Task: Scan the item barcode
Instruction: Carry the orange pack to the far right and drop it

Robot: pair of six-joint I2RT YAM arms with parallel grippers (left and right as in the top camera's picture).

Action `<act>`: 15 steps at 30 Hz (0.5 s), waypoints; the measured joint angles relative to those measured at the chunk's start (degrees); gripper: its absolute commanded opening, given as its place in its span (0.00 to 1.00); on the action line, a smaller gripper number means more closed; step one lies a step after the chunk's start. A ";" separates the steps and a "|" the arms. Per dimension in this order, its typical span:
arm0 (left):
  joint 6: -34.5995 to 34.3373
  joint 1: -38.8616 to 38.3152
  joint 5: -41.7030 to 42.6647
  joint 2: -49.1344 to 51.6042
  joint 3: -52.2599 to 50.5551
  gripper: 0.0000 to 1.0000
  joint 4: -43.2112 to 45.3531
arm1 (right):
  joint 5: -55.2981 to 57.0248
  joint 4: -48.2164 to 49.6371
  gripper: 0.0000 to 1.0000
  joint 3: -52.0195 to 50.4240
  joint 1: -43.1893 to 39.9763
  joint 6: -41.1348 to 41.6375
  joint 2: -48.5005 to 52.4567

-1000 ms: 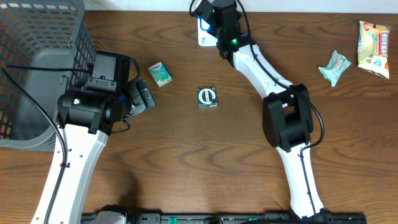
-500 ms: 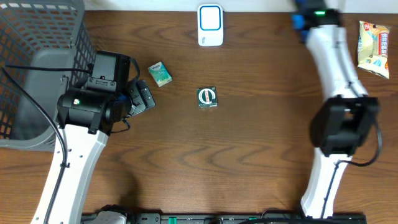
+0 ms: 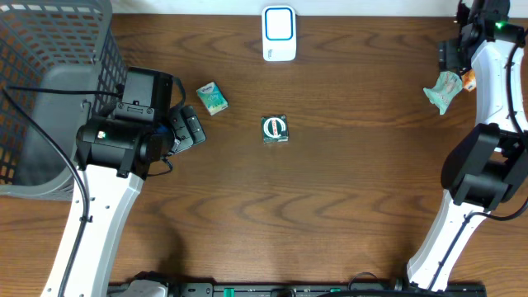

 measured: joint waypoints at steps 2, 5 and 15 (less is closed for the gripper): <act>0.00 0.00 0.00 0.00 0.00 0.97 0.00 | -7.58 -0.90 0.85 0.00 0.24 0.22 0.00; 0.02 0.00 0.00 0.00 0.00 0.97 0.00 | -23.67 -3.23 0.96 0.00 1.01 0.55 0.00; 0.00 0.00 0.00 0.00 0.00 0.98 -0.02 | -59.28 -20.90 0.99 -0.04 10.14 1.11 0.00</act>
